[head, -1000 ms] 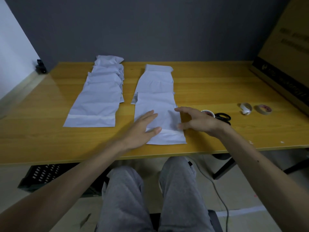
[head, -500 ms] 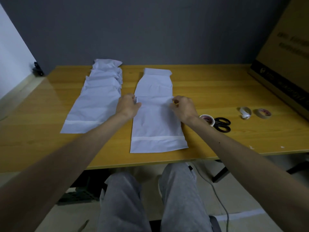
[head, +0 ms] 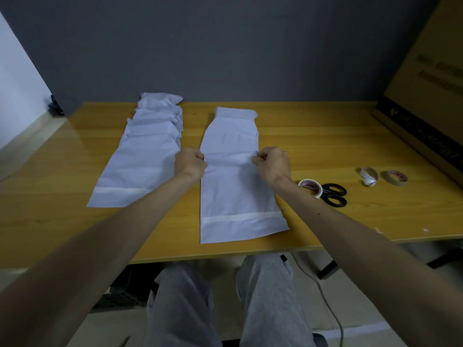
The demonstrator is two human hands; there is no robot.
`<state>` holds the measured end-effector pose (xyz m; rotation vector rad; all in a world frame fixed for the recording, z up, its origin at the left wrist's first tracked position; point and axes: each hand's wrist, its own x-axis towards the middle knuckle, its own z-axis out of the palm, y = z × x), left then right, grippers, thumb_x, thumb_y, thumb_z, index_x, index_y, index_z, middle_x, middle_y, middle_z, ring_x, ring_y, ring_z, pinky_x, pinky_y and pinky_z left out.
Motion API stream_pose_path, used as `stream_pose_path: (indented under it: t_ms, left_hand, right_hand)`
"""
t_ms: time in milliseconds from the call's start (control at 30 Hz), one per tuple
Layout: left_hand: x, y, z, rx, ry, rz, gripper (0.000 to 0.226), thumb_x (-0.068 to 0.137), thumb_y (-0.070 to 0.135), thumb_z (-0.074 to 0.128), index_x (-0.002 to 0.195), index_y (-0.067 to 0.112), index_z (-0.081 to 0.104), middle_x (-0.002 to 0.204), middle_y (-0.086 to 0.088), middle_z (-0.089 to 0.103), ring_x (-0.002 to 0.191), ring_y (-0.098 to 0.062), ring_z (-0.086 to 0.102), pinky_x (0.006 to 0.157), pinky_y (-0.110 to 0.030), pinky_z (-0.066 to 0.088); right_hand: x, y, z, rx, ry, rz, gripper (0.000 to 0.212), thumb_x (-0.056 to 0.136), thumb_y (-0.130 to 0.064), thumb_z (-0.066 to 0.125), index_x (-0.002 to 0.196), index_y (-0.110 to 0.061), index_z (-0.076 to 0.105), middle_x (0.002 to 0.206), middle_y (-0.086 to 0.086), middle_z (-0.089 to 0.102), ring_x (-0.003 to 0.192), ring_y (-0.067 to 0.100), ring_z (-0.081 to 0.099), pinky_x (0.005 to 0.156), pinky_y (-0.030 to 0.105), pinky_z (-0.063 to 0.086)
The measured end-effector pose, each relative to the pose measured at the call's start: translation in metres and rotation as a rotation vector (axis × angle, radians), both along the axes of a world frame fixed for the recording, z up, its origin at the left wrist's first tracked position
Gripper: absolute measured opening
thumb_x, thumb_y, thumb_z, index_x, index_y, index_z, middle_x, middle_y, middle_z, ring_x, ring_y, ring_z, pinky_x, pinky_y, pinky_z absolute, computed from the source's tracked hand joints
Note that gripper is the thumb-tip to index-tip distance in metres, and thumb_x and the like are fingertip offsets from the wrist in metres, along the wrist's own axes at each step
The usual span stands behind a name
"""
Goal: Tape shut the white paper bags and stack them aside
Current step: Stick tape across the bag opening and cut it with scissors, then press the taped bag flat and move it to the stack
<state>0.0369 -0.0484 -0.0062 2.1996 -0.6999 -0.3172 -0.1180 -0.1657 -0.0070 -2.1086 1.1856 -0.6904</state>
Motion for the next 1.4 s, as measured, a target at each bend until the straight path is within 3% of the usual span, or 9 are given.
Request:
stream_pose_path:
  t_ms: [100,267,467,667,867,1033,1100,1267,1400]
  left_hand:
    - [-0.003,0.005,-0.002,-0.029,0.004,-0.004,0.011,0.086,0.004,0.065,0.079,0.011,0.062,0.091,-0.008,0.064,0.098,-0.027,0.063,0.083,-0.028,0.051]
    - [-0.007,0.019,0.002,-0.099,-0.006,0.025,0.009,0.087,0.004,0.061,0.088,0.012,0.066,0.106,-0.013,0.068,0.105,-0.025,0.061,0.085,-0.025,0.048]
    - [0.007,0.052,0.021,-0.139,-0.103,0.067,0.014,0.087,0.005,0.063,0.098,0.004,0.07,0.105,-0.013,0.069,0.104,-0.025,0.062,0.089,-0.026,0.048]
    - [0.045,0.098,0.048,-0.207,-0.135,0.086,0.01,0.083,0.002,0.061,0.087,0.01,0.067,0.087,-0.009,0.067,0.09,-0.028,0.066,0.071,-0.027,0.048]
    - [0.09,0.136,0.066,-0.222,-0.187,0.159,0.015,0.087,0.005,0.061,0.099,0.004,0.07,0.091,-0.011,0.067,0.087,-0.023,0.063,0.077,-0.028,0.05]
    - [0.129,0.136,0.058,-0.181,-0.162,0.191,0.016,0.088,0.006,0.064,0.102,0.001,0.069,0.1,-0.015,0.068,0.095,-0.027,0.064,0.078,-0.028,0.048]
    - [0.143,0.131,0.051,-0.166,-0.151,0.184,0.017,0.089,0.004,0.063,0.104,-0.001,0.069,0.103,-0.017,0.068,0.099,-0.029,0.063,0.076,-0.026,0.045]
    - [0.166,0.112,0.028,-0.139,-0.151,0.143,0.023,0.091,0.001,0.056,0.11,-0.004,0.068,0.113,-0.018,0.067,0.109,-0.029,0.06,0.075,-0.021,0.04]
    - [0.187,0.097,0.009,-0.138,-0.145,0.129,0.022,0.09,0.002,0.058,0.107,-0.003,0.07,0.109,-0.018,0.069,0.103,-0.029,0.063,0.08,-0.025,0.045]
  right_hand:
    - [-0.004,0.002,-0.001,0.017,-0.039,0.0,0.012,0.088,-0.015,0.066,0.085,-0.005,0.071,0.077,0.008,0.064,0.076,0.025,0.062,0.068,0.034,0.05]
    - [-0.012,0.011,0.001,0.04,-0.15,0.01,0.011,0.087,-0.012,0.068,0.09,-0.002,0.072,0.079,0.009,0.065,0.068,0.017,0.058,0.049,0.015,0.04]
    - [0.004,0.039,0.01,0.03,-0.226,0.069,0.012,0.088,-0.013,0.068,0.094,-0.003,0.071,0.085,0.005,0.067,0.08,0.017,0.063,0.075,0.038,0.056]
    - [0.046,0.072,0.033,0.023,-0.279,0.13,0.016,0.087,-0.013,0.069,0.099,-0.004,0.071,0.092,0.007,0.071,0.083,0.019,0.066,0.081,0.035,0.056]
    - [0.101,0.102,0.049,0.018,-0.296,0.21,0.01,0.087,-0.007,0.067,0.09,0.001,0.071,0.084,0.01,0.069,0.084,0.024,0.065,0.081,0.036,0.055]
    - [0.147,0.103,0.044,0.031,-0.249,0.247,0.008,0.088,-0.006,0.065,0.09,-0.001,0.071,0.08,0.004,0.063,0.079,0.015,0.059,0.074,0.027,0.051]
    - [0.163,0.1,0.039,0.039,-0.217,0.253,0.008,0.089,-0.004,0.064,0.088,0.0,0.071,0.081,0.006,0.064,0.08,0.014,0.058,0.073,0.024,0.049]
    - [0.192,0.086,0.019,0.047,-0.196,0.206,0.01,0.088,0.0,0.061,0.086,0.002,0.071,0.09,0.013,0.069,0.088,0.022,0.062,0.084,0.037,0.053]
    - [0.201,0.078,0.004,0.052,-0.214,0.18,0.012,0.089,-0.002,0.062,0.096,0.002,0.071,0.097,0.014,0.07,0.095,0.023,0.063,0.085,0.026,0.05]
